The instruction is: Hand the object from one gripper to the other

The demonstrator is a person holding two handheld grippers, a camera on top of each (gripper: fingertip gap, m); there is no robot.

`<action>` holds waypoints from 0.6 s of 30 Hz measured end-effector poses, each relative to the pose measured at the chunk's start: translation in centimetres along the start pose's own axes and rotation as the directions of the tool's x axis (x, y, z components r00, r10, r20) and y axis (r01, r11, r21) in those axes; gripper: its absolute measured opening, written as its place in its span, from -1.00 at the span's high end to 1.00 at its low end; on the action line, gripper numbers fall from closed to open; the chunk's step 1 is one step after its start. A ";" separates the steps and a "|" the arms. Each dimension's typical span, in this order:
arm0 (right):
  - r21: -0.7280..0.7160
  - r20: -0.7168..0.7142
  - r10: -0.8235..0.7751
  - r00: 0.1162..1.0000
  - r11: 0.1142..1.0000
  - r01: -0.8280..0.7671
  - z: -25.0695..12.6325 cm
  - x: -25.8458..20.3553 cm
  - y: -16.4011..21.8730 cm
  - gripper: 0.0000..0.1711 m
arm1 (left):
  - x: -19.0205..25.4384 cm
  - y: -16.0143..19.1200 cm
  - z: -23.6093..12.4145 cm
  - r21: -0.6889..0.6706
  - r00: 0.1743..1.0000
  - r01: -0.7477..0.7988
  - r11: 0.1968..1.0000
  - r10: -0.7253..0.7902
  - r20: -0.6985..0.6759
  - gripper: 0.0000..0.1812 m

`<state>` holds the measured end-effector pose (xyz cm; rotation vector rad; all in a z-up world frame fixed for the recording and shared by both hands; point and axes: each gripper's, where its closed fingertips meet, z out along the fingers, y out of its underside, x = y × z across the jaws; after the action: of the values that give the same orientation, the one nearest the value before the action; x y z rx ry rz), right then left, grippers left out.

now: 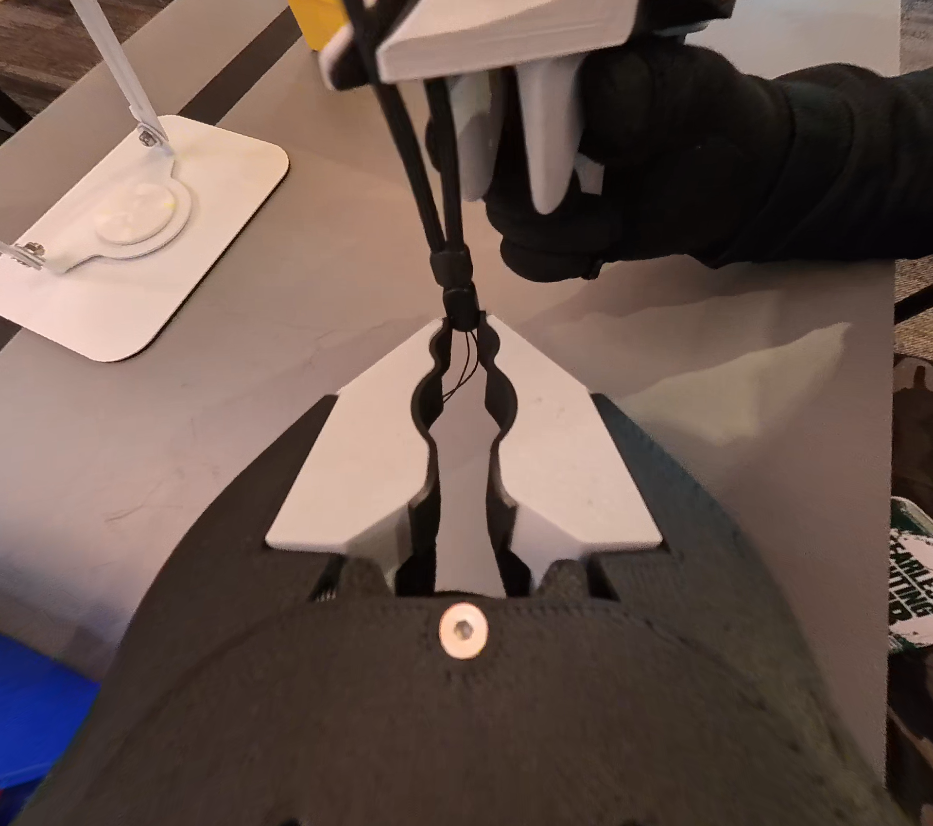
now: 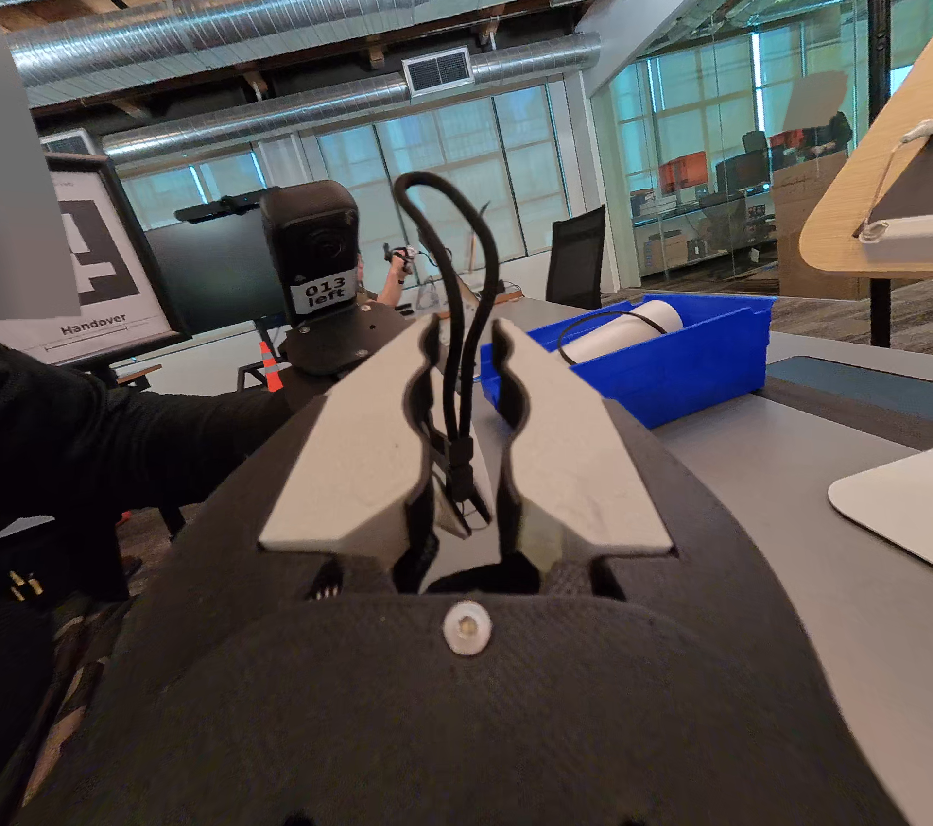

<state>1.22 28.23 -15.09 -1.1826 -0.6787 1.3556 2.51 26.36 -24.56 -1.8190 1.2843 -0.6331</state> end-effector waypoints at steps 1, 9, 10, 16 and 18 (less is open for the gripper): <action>-0.008 -0.015 -0.003 1.000 1.000 0.003 0.0 0.3 0.0 0.69 | -0.2 0.1 -0.1 -0.013 1.000 -0.009 1.000 0.009 0.010 0.91; -0.111 -0.229 -0.257 0.939 0.965 0.237 -1.6 3.3 -1.9 0.24 | -3.0 1.2 -2.3 -0.171 0.983 -0.113 0.979 0.135 0.126 0.91; -0.146 -0.292 -0.328 0.899 0.944 0.297 -2.3 4.2 -2.5 0.22 | -3.1 1.3 -2.7 -0.188 0.985 -0.103 0.977 0.127 0.117 0.91; -0.414 -0.244 -0.863 0.442 0.505 0.757 -2.7 2.4 -3.9 0.31 | -4.4 2.6 -4.8 -0.288 0.992 -0.036 0.957 0.069 0.106 0.91; -0.468 -0.049 -0.970 0.239 0.234 0.852 -1.2 0.1 -1.4 0.39 | -4.2 3.0 -5.2 -0.319 0.995 -0.016 0.948 0.047 0.089 0.91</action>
<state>2.83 28.30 -14.26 -0.9038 -1.1547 -0.0687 -4.60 28.12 -23.99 -2.0562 1.4102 -0.3285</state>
